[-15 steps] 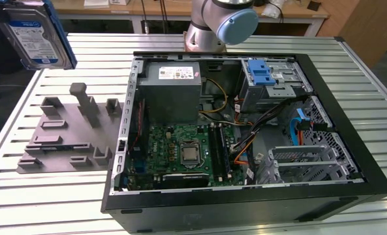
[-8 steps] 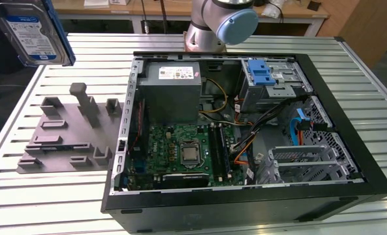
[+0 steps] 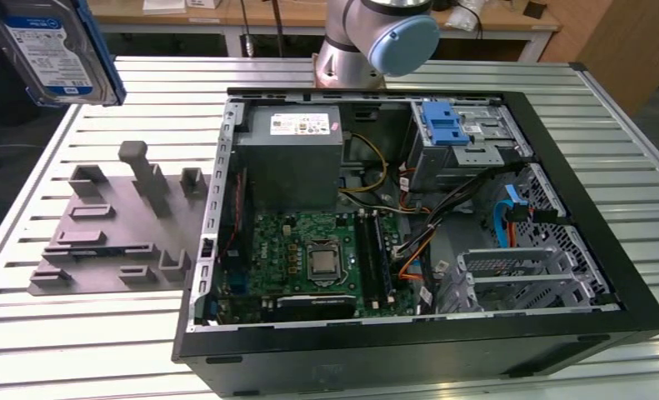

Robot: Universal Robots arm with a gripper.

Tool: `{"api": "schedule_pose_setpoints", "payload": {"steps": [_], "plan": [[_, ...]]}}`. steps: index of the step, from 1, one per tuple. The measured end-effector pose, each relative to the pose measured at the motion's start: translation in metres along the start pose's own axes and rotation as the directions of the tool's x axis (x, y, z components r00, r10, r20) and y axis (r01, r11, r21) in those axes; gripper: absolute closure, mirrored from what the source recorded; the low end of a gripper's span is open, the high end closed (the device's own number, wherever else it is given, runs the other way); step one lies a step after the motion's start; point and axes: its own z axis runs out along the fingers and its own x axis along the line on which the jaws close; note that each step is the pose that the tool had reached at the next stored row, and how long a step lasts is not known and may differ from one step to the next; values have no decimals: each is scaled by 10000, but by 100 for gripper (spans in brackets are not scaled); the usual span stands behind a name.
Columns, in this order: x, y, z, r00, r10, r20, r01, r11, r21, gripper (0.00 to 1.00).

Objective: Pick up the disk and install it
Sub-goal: 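Pick up the disk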

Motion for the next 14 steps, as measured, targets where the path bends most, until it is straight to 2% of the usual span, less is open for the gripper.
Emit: {"api": "schedule_pose_setpoints", "payload": {"steps": [14], "plan": [[-14, 2, -178, 10000, 0, -19, 0, 10000, 1, 64]]}}
